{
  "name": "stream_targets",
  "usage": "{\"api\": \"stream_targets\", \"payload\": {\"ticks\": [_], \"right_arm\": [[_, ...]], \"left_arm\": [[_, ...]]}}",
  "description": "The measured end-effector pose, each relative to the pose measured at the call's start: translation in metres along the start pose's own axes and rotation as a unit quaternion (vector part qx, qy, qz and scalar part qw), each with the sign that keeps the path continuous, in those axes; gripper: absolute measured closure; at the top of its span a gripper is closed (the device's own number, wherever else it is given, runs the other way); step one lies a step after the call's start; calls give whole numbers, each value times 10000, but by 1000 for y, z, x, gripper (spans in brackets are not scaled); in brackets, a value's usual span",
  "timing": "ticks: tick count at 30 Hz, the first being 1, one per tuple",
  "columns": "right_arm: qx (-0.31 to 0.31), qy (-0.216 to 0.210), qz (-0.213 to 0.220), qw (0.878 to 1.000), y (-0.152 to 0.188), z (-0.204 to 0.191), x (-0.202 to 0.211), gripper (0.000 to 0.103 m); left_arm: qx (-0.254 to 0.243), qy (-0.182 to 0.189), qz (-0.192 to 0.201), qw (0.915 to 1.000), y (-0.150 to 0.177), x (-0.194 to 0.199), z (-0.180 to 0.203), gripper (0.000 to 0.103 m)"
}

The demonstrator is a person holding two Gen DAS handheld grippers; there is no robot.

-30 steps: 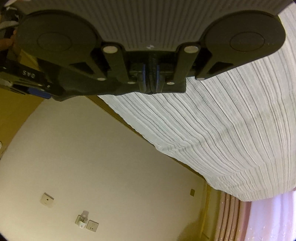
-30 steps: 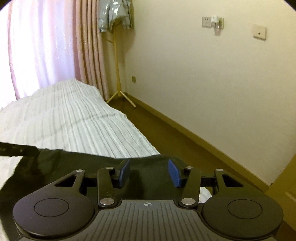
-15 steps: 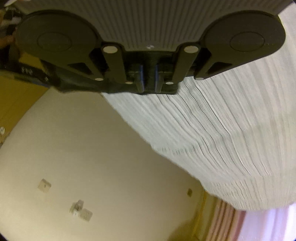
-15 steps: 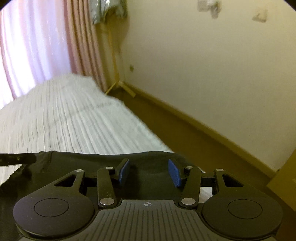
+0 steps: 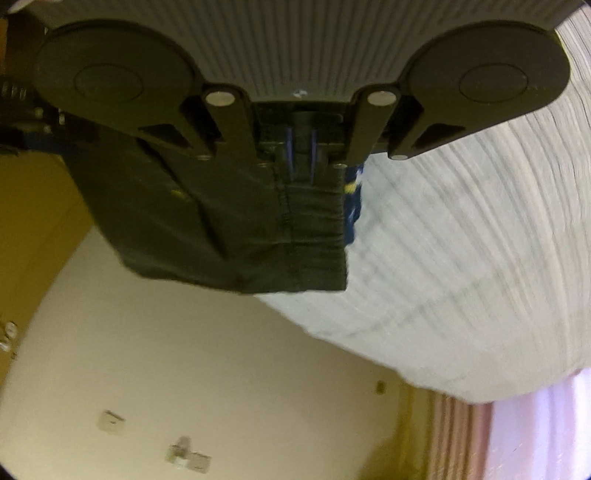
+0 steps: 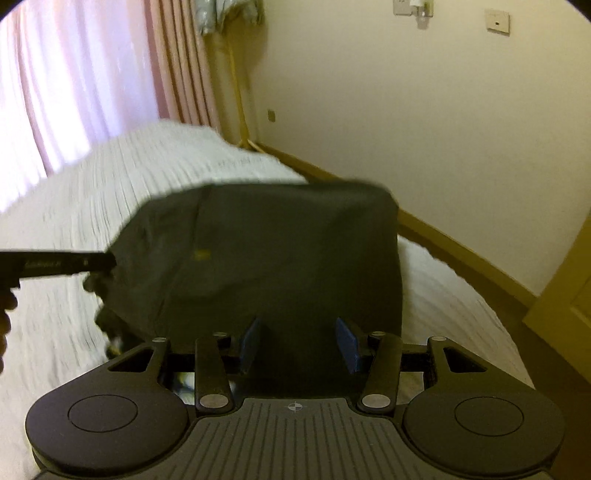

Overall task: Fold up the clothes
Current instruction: 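Lower the trousers onto the folded navy garment with both grippers, then open both grippers and release the trousers on the stack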

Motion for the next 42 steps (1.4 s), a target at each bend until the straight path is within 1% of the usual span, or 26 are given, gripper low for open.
{"api": "stream_targets", "payload": {"ticks": [3, 7, 9, 12, 14, 15, 17, 19, 21, 25, 27, 32, 37, 38, 42], "right_arm": [[313, 98, 50, 9994, 9, -8, -9, 53], [424, 99, 22, 9991, 8, -13, -20, 53], [219, 25, 26, 9998, 2, -12, -13, 53], [-319, -182, 3, 9993, 8, -6, 15, 53], [-491, -147, -83, 9986, 15, -8, 30, 53], [-536, -117, -169, 9984, 17, -11, 35, 53], [-748, -90, -311, 9967, 27, -17, 50, 53], [-993, -72, -350, 9944, 39, -22, 67, 53], [-1183, -32, -351, 9924, 48, -30, 86, 53], [-1294, 51, -301, 9911, 56, -50, 135, 53], [-1303, 93, -316, 9909, 58, -62, 159, 53], [-1362, 54, -304, 9902, 55, -89, 218, 53], [-1462, 126, -209, 9890, 53, -107, 276, 52], [-1462, 128, -188, 9890, 52, -109, 285, 52], [-1507, 148, -90, 9884, 50, -116, 318, 52]], "left_arm": [[-57, -111, 85, 9999, 5, -7, -2, 95], [66, -196, 79, 9998, 5, -11, -4, 95], [156, -304, 28, 9994, -1, -2, 1, 95], [96, -495, -69, 9987, -4, 19, 14, 95], [64, -598, -205, 9980, 0, 35, 22, 93], [58, -628, -286, 9976, 4, 43, 25, 90], [49, -649, -450, 9969, 14, 60, 31, 89], [-56, -709, -560, 9959, 26, 81, 37, 87], [-152, -773, -608, 9950, 37, 104, 43, 83], [-186, -847, -678, 9939, 57, 159, 51, 80], [-180, -914, -647, 9935, 63, 191, 54, 74], [-223, -1053, -539, 9927, 74, 266, 62, 68], [-315, -1067, -480, 9926, 86, 325, 73, 65], [-336, -1064, -443, 9928, 89, 337, 76, 63], [-433, -1022, -328, 9933, 97, 369, 84, 61]]}}
Point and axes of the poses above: each gripper's, at about its wrist camera, not at the fingertips, and x roughly against the way its jaws point, z to its right, y to its underside, the point moved 2 cm from there along -x, roughly the way its jaws point, and after that the axes turned 9 degrees about x, right-handed, at the moved point
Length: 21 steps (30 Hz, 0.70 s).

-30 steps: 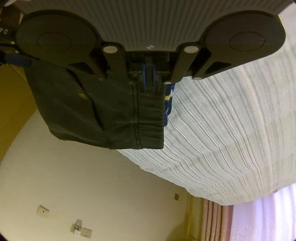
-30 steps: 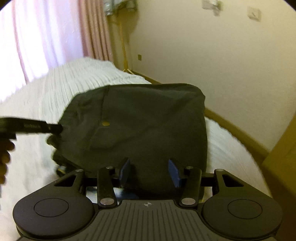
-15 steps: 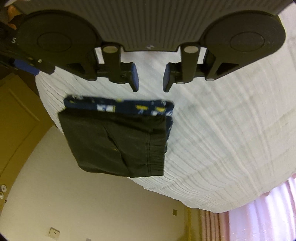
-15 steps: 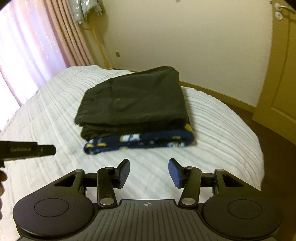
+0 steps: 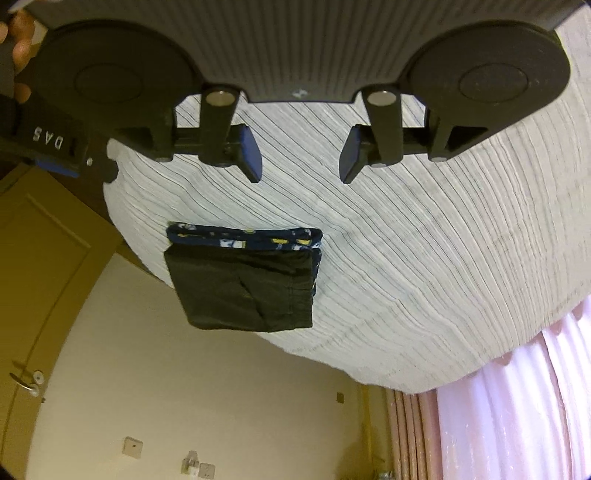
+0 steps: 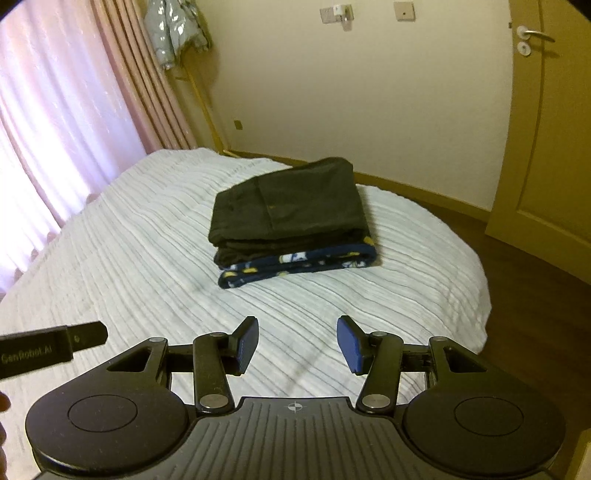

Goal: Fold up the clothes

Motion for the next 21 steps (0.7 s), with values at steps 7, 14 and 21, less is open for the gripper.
{"api": "stream_targets", "payload": {"ticks": [7, 14, 21], "right_arm": [[56, 15, 133, 9999, 6, -11, 35, 52], [47, 270, -211, 9994, 27, -16, 37, 51], [-10, 323, -564, 9979, 42, -18, 23, 51]], "left_arm": [[-150, 49, 160, 9997, 7, 25, 4, 60], [-203, 83, -70, 9997, 23, 22, 2, 59], [-292, 72, -342, 9990, 37, 11, -4, 59]]}}
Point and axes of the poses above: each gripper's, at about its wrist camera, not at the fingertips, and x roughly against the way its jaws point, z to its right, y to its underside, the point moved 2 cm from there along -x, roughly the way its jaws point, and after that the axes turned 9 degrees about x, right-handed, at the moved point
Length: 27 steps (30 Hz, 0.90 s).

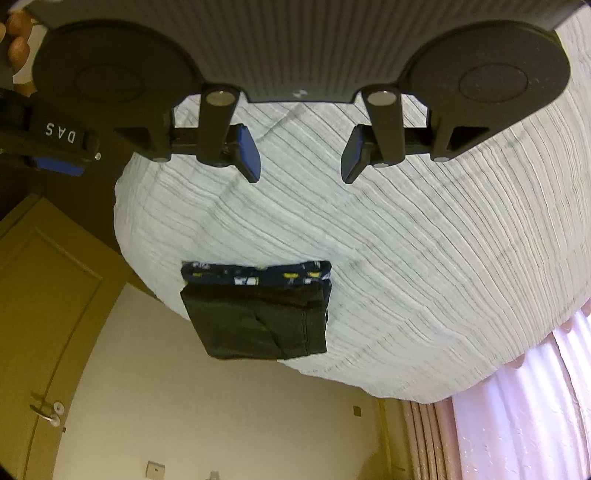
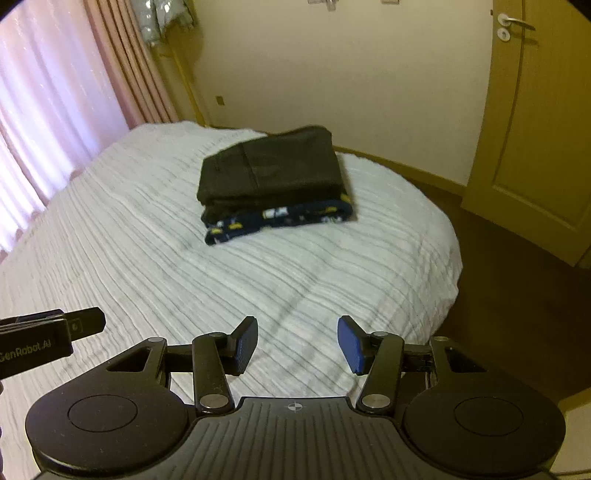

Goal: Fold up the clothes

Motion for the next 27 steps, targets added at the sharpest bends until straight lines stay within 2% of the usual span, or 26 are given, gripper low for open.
{"api": "stream_targets", "payload": {"ticks": [16, 27], "right_arm": [[-57, 86, -284, 9995, -17, -11, -27, 51], [54, 48, -492, 9988, -28, -8, -51, 51]], "left_arm": [[-185, -16, -182, 9997, -17, -24, -7, 59], [-108, -39, -388, 9992, -29, -48, -4, 59]]}}
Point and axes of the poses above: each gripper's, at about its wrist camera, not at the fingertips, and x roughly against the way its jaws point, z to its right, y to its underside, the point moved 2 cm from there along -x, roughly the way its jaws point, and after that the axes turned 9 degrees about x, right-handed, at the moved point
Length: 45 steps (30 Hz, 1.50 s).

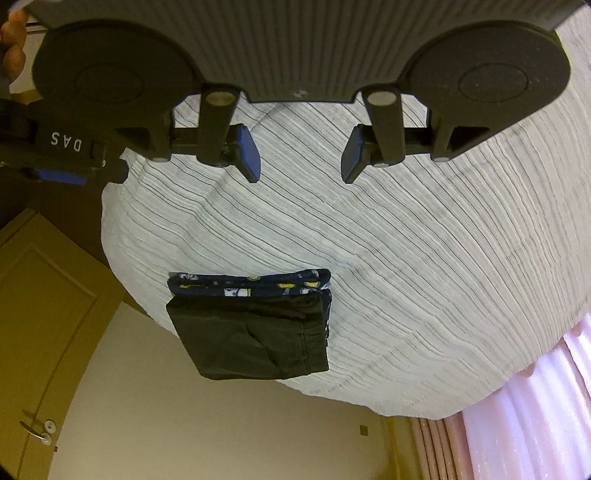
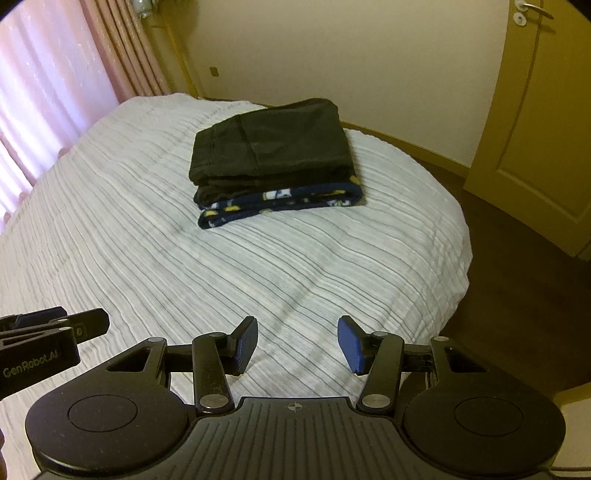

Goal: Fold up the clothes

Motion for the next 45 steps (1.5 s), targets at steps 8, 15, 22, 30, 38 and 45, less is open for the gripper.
{"api": "stream_targets", "payload": {"ticks": [8, 15, 22, 30, 38, 45], "right_arm": [[88, -45, -171, 9998, -9, 8, -15, 51], [156, -75, -256, 9995, -24, 16, -24, 51], [135, -69, -411, 9990, -33, 25, -40, 51], [174, -62, -637, 9978, -45, 31, -64, 51], [258, -87, -744, 9969, -61, 36, -83, 51], [369, -118, -861, 9955, -76, 40, -102, 51]], "left_arm": [[84, -64, -169, 9998, -8, -15, 5, 59], [169, -118, -255, 9995, -24, -26, 10, 59], [161, -204, -413, 9988, -34, -47, 16, 59], [152, -159, -536, 9983, -43, -74, 20, 59], [196, -143, -594, 9979, -59, -94, 22, 59], [284, -188, -624, 9975, -75, -113, 23, 59]]}}
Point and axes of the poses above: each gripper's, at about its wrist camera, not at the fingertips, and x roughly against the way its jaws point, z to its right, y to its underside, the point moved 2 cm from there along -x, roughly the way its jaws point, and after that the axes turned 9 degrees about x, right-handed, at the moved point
